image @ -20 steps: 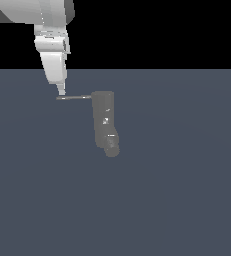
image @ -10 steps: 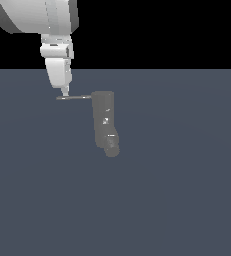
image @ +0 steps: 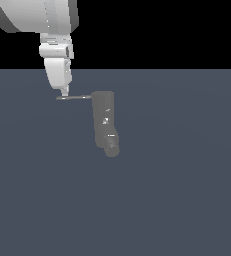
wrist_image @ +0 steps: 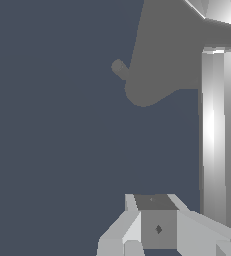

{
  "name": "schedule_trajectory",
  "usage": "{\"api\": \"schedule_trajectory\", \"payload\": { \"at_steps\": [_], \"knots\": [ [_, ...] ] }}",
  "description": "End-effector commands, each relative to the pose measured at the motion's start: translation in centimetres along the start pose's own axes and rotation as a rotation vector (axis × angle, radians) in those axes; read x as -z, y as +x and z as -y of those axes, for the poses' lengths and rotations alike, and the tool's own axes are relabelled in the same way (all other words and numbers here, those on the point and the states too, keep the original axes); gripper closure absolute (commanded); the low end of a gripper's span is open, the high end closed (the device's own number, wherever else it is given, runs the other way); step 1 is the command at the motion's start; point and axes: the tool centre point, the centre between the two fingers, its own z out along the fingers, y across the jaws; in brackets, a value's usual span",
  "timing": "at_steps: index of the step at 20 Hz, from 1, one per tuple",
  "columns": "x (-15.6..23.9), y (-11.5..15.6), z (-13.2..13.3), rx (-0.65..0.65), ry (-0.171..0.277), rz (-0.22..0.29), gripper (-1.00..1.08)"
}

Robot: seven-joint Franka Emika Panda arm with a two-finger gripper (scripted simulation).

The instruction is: Turn on the faucet by rotating a designated handle.

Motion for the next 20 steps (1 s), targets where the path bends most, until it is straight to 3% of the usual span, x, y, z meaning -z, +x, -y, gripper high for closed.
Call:
{"api": "schedule_trajectory", "payload": {
  "at_steps": [1, 20],
  "knots": [
    [0.0, 0.0, -0.7, 0.0, 0.0, 0.0, 1.08],
    [0.0, 0.2, -6.0, 0.0, 0.0, 0.0, 1.08]
  ]
}}
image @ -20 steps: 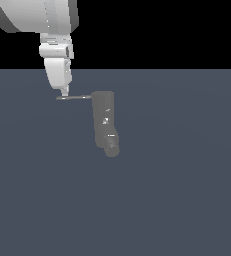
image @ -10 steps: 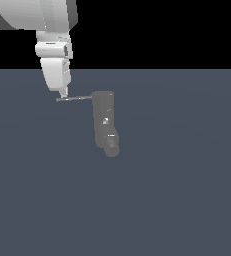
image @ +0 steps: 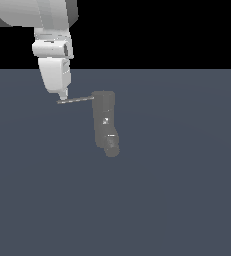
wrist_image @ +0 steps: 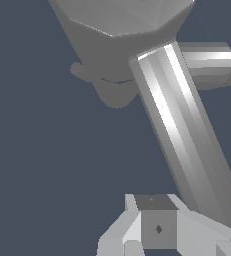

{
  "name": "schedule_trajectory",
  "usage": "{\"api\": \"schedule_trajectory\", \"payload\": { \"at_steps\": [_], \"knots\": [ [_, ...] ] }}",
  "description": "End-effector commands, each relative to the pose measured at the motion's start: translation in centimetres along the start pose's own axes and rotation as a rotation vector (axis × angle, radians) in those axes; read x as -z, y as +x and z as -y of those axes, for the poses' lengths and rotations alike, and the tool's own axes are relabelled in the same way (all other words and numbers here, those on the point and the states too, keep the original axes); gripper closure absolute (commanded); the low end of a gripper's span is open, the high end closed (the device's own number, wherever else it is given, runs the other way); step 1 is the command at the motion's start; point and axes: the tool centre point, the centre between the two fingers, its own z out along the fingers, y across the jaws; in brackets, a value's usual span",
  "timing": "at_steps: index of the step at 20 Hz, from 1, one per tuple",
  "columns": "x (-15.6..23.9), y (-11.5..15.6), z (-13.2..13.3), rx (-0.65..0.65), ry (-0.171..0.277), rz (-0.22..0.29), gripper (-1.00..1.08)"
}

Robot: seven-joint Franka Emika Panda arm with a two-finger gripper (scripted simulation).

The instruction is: Turn on the faucet by rotating a designated handle.

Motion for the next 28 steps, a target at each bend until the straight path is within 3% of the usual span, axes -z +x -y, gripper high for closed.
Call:
{"api": "schedule_trajectory", "payload": {
  "at_steps": [1, 12, 28],
  "knots": [
    [0.0, -0.1, -0.9, 0.003, -0.003, -0.001, 1.08],
    [0.1, -0.1, -3.8, 0.003, -0.003, 0.0, 1.08],
    [0.0, 3.6, -7.0, 0.0, -0.002, 0.0, 1.08]
  ]
}}
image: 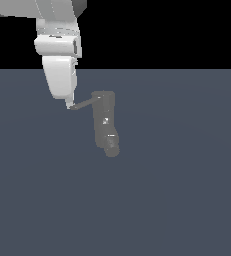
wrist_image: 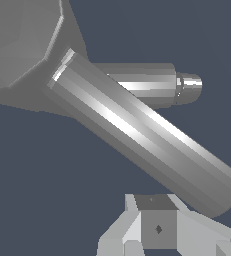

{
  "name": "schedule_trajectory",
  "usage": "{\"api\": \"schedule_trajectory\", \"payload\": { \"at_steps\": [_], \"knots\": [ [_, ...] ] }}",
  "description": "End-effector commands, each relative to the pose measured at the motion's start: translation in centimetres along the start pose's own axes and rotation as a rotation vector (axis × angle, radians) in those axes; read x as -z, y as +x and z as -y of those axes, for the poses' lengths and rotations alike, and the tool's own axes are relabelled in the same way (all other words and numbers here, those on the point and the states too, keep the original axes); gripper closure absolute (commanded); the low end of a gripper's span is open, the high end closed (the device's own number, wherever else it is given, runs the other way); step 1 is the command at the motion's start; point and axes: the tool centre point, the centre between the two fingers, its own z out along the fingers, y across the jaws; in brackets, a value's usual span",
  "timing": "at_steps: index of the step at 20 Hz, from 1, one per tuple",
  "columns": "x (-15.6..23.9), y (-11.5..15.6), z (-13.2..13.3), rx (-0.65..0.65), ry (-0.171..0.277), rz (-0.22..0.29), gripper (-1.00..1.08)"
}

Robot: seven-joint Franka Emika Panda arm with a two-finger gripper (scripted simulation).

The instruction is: Turn on the faucet by rotating a designated handle.

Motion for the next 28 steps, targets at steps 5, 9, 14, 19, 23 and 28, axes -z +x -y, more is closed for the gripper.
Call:
{"api": "schedule_trajectory", "payload": {
  "at_steps": [5, 9, 14, 19, 23, 28],
  "knots": [
    [0.0, 2.2, -1.7, -0.011, -0.002, -0.002, 1.08],
    [0.0, 3.2, -2.7, -0.011, -0.002, -0.002, 1.08],
    [0.1, 4.4, -4.0, -0.011, -0.002, -0.003, 1.08],
    [0.0, 4.9, -4.1, -0.003, -0.001, -0.001, 1.08],
    [0.1, 7.4, -4.2, -0.005, -0.001, -0.002, 1.08],
    [0.1, 10.5, -4.2, -0.006, -0.002, -0.002, 1.08]
  ]
}}
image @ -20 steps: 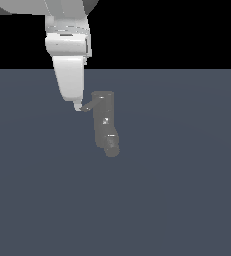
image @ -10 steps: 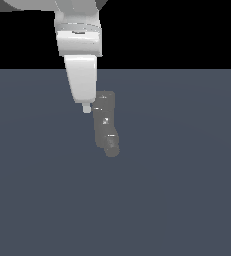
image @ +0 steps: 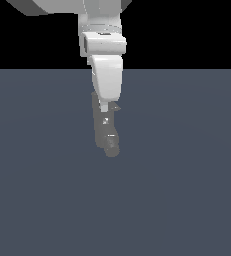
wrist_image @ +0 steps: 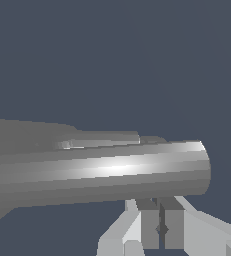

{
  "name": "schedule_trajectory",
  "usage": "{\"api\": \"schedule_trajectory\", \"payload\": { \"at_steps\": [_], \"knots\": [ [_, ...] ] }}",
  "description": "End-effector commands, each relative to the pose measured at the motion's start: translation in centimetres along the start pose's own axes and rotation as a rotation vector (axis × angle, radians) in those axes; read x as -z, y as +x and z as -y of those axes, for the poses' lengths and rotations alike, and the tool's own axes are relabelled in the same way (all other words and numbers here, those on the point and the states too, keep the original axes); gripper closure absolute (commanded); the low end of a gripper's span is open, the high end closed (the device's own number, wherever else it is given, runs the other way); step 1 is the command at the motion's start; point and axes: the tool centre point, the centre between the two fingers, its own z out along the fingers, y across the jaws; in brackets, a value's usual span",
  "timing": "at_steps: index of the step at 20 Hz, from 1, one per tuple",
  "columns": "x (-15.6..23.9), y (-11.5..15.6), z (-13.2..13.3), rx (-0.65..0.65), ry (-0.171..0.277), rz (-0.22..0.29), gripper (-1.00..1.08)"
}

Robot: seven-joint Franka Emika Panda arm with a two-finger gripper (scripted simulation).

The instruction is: Turn on the faucet by rotating a designated handle.

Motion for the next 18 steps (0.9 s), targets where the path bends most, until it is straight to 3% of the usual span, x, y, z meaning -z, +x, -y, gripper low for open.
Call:
{"api": "schedule_trajectory", "payload": {
  "at_steps": [1, 8, 9, 10, 18],
  "knots": [
    [0.0, 2.6, -0.1, -0.021, 0.002, -0.001, 1.08],
    [0.1, 6.9, -0.2, -0.024, 0.001, -0.002, 1.08],
    [0.1, 6.9, -0.2, -0.024, 0.001, -0.002, 1.08],
    [0.0, 4.8, 0.2, 0.007, 0.001, 0.0, 1.08],
    [0.0, 7.3, 2.1, -0.001, 0.001, 0.0, 1.08]
  ]
}}
